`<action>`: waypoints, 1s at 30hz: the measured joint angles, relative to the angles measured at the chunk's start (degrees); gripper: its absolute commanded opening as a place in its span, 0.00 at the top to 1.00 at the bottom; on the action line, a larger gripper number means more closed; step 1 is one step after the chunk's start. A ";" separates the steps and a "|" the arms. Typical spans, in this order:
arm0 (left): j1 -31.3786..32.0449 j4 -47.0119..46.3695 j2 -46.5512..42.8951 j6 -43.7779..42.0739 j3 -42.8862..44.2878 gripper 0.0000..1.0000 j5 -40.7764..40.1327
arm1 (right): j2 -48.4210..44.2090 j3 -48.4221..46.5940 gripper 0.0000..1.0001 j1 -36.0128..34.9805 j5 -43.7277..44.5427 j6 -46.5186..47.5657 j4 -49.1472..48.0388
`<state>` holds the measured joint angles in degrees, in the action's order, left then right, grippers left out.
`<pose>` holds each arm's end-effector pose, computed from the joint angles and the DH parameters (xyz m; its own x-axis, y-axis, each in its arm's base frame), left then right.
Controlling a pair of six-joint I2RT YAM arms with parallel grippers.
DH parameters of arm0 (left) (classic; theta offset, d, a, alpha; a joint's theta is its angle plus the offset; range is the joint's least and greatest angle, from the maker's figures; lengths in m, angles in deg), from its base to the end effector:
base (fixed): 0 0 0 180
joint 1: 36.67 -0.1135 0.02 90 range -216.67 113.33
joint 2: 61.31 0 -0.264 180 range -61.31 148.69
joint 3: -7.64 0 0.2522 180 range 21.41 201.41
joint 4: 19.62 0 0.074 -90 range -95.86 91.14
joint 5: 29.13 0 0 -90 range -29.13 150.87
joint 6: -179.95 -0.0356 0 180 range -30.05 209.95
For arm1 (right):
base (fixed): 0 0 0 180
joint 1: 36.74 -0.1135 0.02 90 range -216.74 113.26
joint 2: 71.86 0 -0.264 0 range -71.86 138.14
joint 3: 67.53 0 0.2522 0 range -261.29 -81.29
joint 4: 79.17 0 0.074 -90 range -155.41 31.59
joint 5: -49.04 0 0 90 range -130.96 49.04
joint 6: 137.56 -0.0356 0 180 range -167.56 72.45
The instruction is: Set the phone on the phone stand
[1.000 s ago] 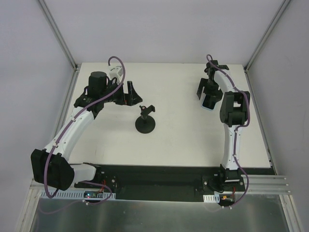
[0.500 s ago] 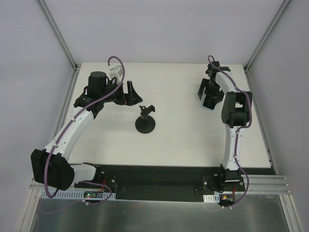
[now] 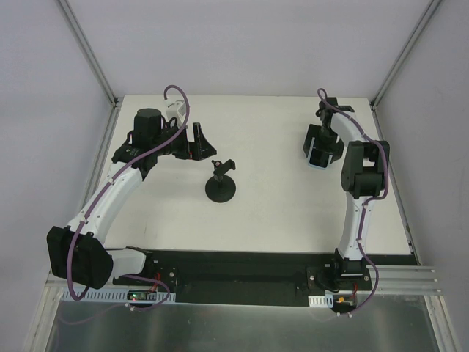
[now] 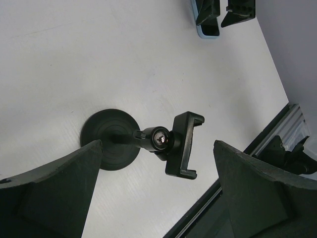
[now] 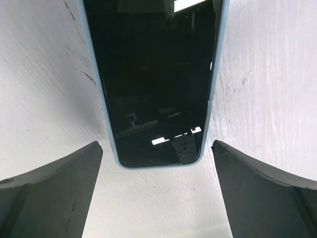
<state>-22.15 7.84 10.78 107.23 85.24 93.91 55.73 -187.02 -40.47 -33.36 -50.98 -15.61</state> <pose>0.2722 -0.0905 0.3501 -0.5534 -0.1139 -0.8251 0.5607 0.6817 -0.4701 0.4644 0.0256 0.1834 -0.9469 -0.0025 -0.3216 0.0336 0.9937 -0.1065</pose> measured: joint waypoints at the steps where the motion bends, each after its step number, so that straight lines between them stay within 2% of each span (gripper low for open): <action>1: 0.00 -0.02 0.00 0.09 0.00 0.07 0.09 | -0.22 0.31 0.04 0.07 0.00 0.00 -0.13; 10: 0.00 -0.68 0.00 0.31 0.00 0.06 1.01 | -0.24 0.92 0.04 0.46 -1.66 0.13 -0.31; 18: 0.00 -0.96 0.07 0.37 0.00 0.07 1.09 | 5.64 -6.58 0.01 1.88 -3.21 1.01 1.53; 19: 0.00 -0.96 0.11 0.35 0.00 0.07 1.14 | 5.95 -7.02 0.06 1.95 -3.19 1.07 1.79; 21: 0.00 -0.96 0.13 0.35 0.00 0.07 1.14 | 6.40 -7.82 0.09 1.99 -3.04 1.27 2.40; 24: 0.00 -0.98 0.13 0.33 0.00 0.07 0.98 | 7.34 -9.51 0.25 1.99 -2.71 2.05 3.34; 25: 0.00 -0.96 0.13 0.33 0.00 0.07 0.94 | 7.58 -9.92 0.40 1.97 -2.60 2.58 3.50; 27: 0.00 -0.98 0.13 0.33 0.00 0.07 0.90 | 7.87 -10.45 0.58 1.99 -2.95 3.78 3.87; 28: 0.00 -0.98 0.13 0.33 0.00 0.07 0.90 | 7.87 -10.54 0.74 1.99 -3.13 4.31 3.98; 29: 0.00 -0.96 0.13 0.33 0.00 0.07 0.92 | 7.87 -10.62 0.82 1.99 -3.37 4.74 4.04; 30: 0.00 -0.98 0.13 0.33 0.00 0.07 0.98 | 7.87 -10.64 0.96 1.99 -3.61 5.31 4.09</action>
<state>-22.15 6.85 10.91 107.56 85.24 94.89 63.60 -197.66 -38.48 -36.97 -45.66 -11.52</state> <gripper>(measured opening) 0.935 0.528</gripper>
